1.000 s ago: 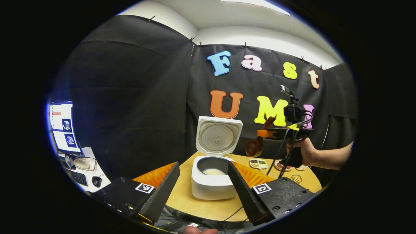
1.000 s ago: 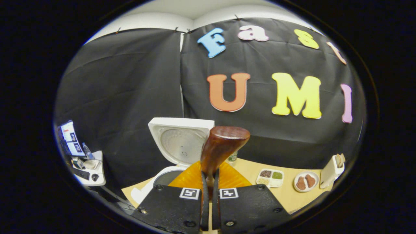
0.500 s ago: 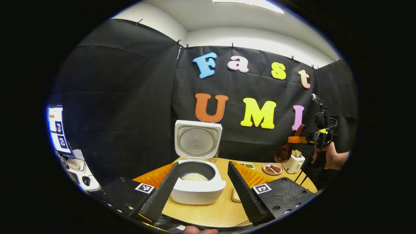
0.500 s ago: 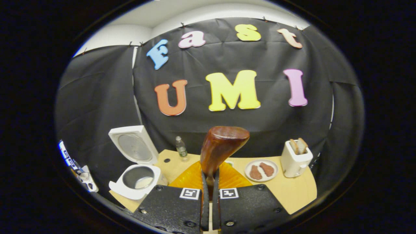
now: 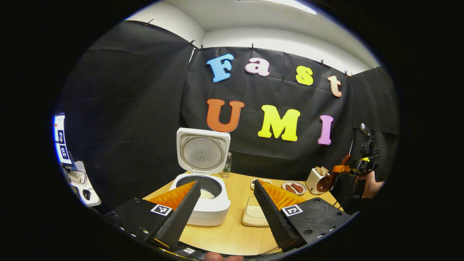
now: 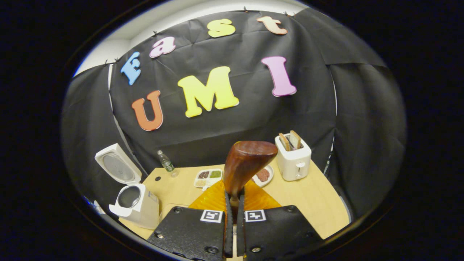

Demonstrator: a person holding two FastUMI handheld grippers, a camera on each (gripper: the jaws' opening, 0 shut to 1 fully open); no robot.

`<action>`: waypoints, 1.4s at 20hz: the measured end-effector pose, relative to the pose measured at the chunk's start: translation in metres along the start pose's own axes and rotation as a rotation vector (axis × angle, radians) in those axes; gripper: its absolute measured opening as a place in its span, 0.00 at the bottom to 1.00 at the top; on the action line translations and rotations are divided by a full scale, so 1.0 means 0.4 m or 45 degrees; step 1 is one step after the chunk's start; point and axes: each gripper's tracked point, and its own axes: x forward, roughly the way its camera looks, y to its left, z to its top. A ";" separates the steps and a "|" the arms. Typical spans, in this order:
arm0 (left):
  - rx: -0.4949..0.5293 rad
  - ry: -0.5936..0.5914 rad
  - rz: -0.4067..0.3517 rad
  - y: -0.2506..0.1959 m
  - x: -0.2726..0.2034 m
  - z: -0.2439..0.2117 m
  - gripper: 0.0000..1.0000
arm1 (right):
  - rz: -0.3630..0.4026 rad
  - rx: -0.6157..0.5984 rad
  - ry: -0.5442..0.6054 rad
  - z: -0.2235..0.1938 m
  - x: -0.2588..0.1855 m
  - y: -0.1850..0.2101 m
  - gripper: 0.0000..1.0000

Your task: Close the left gripper, press the button to open the rice cooker; take a wooden spoon from the chopstick holder with the right hand, scoop a spoonful of rice and pour it into the rice cooker, then put the wooden spoon back into the chopstick holder.

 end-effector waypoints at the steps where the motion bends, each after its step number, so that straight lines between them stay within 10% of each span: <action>1: 0.005 0.001 0.007 -0.006 -0.005 0.006 0.94 | -0.007 0.020 0.028 -0.032 0.021 -0.010 0.09; 24: 0.048 0.103 0.149 0.000 -0.035 0.000 0.94 | -0.066 0.048 0.244 -0.380 0.216 -0.105 0.18; 26: 0.049 0.093 0.146 0.000 -0.031 0.008 0.94 | -0.053 0.020 0.220 -0.358 0.211 -0.107 0.22; 28: 0.042 0.071 0.143 0.003 -0.023 0.023 0.94 | -0.062 -0.006 0.207 -0.334 0.196 -0.114 0.47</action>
